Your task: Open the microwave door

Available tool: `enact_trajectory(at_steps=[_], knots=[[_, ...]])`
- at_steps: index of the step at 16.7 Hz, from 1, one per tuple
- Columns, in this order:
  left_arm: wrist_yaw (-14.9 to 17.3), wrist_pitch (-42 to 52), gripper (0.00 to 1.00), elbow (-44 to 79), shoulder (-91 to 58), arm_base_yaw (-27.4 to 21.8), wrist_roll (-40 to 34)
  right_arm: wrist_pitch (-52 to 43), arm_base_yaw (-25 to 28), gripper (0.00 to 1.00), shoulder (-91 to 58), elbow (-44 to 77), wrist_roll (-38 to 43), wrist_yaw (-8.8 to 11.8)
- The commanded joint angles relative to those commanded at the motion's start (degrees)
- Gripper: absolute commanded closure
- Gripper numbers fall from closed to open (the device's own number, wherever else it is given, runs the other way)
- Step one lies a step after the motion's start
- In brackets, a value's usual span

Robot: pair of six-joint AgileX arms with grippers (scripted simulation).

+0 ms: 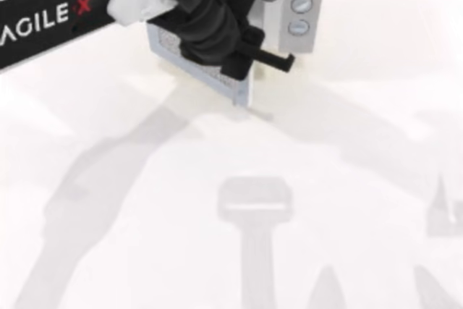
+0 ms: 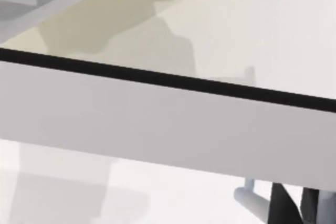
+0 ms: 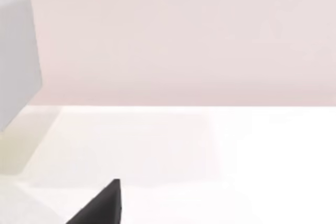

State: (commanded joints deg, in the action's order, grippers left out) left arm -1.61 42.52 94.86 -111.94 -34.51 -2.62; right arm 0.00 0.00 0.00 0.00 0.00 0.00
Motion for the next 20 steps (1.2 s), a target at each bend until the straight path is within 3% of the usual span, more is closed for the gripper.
enact_trajectory(at_steps=[15,20], knots=[[0.0,0.0,1.00,0.0,0.0,0.0,0.0,0.0,0.0,0.00,0.0,0.0,0.0,0.0],[2.0,-0.6,1.00,-2.4,1.7,0.8,3.0,0.0,0.0,0.00,0.0,0.0,0.0,0.0]])
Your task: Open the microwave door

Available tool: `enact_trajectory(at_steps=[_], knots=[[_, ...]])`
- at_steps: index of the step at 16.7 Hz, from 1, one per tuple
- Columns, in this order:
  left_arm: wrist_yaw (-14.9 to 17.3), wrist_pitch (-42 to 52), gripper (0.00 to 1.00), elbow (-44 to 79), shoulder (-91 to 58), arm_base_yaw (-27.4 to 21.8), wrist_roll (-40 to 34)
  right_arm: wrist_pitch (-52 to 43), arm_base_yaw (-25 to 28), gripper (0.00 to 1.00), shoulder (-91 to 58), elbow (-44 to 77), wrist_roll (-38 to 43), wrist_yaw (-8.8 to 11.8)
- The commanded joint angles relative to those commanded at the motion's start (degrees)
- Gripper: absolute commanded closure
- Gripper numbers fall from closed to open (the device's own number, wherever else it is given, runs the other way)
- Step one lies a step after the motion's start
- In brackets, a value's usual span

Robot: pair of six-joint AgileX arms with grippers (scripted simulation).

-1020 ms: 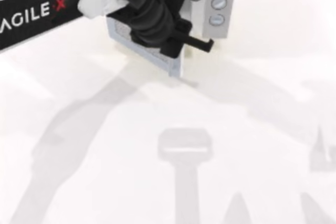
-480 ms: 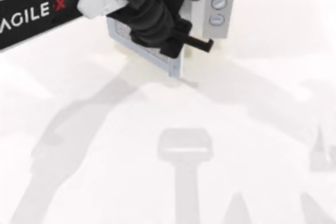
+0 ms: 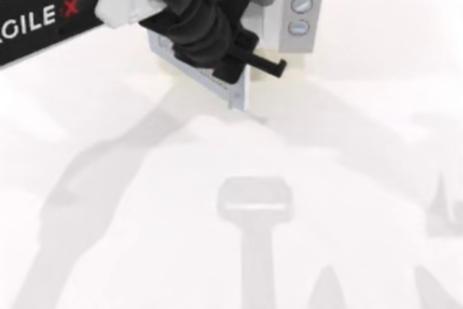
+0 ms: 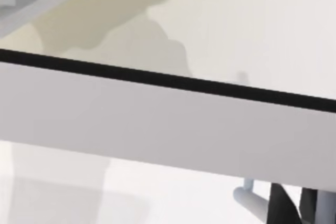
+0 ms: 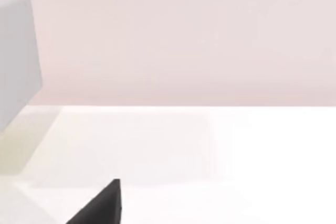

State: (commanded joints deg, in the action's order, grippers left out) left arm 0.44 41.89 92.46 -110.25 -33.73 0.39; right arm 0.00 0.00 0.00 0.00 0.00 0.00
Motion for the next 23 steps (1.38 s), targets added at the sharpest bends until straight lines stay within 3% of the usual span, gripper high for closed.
enact_trajectory(at_steps=[5,23], knots=[[2.6,-0.8,1.00,-3.4,2.6,1.7,5.0,0.0,0.0,0.00,0.0,0.0,0.0,0.0],[2.6,-0.8,1.00,-3.4,2.6,1.7,5.0,0.0,0.0,0.00,0.0,0.0,0.0,0.0]])
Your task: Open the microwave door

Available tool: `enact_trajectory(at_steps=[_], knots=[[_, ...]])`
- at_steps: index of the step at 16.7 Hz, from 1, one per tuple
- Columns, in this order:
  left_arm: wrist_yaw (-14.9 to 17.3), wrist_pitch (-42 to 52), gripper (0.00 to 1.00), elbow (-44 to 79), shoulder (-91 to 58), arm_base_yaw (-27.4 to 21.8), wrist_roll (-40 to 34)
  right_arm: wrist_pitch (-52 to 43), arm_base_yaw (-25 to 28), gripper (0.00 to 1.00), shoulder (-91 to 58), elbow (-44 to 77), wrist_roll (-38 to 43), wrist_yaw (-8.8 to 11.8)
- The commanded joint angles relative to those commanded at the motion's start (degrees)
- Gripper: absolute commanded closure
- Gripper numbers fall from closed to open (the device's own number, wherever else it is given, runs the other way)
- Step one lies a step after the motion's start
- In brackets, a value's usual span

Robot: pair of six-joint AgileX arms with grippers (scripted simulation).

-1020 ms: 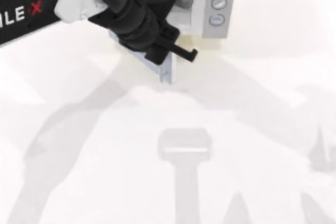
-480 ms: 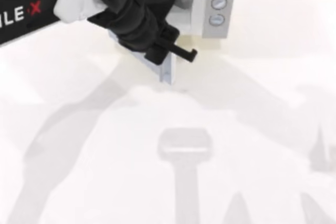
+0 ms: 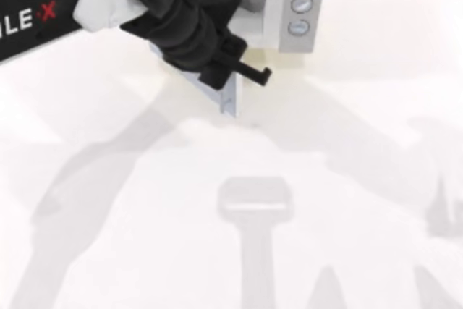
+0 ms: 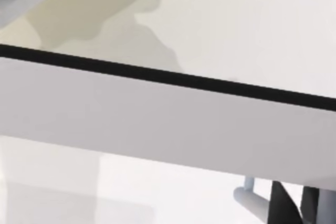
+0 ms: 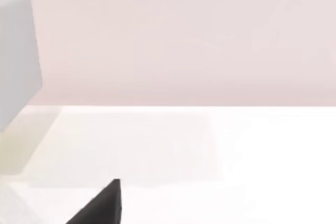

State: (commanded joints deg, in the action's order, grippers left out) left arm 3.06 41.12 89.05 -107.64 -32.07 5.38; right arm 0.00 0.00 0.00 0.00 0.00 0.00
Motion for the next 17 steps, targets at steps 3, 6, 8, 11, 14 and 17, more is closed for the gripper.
enact_trajectory(at_steps=[3,6,8,11,14,17], knots=[[0.0,0.0,1.00,0.0,0.0,0.0,0.0,0.0,0.0,0.00,0.0,0.0,0.0,0.0],[0.0,0.0,1.00,0.0,0.0,0.0,0.0,0.0,0.0,0.00,0.0,0.0,0.0,0.0],[0.5,0.0,1.00,-0.3,-0.1,-0.2,0.0,0.0,0.0,0.00,0.0,0.0,0.0,0.0],[2.0,-0.1,1.00,-1.6,1.3,0.9,3.1,0.0,0.0,0.00,0.0,0.0,0.0,0.0],[4.2,-0.1,1.00,-3.6,3.0,2.5,7.4,0.0,0.0,0.00,0.0,0.0,0.0,0.0],[5.1,0.0,1.00,-4.4,3.5,3.1,9.0,0.0,0.0,0.00,0.0,0.0,0.0,0.0]])
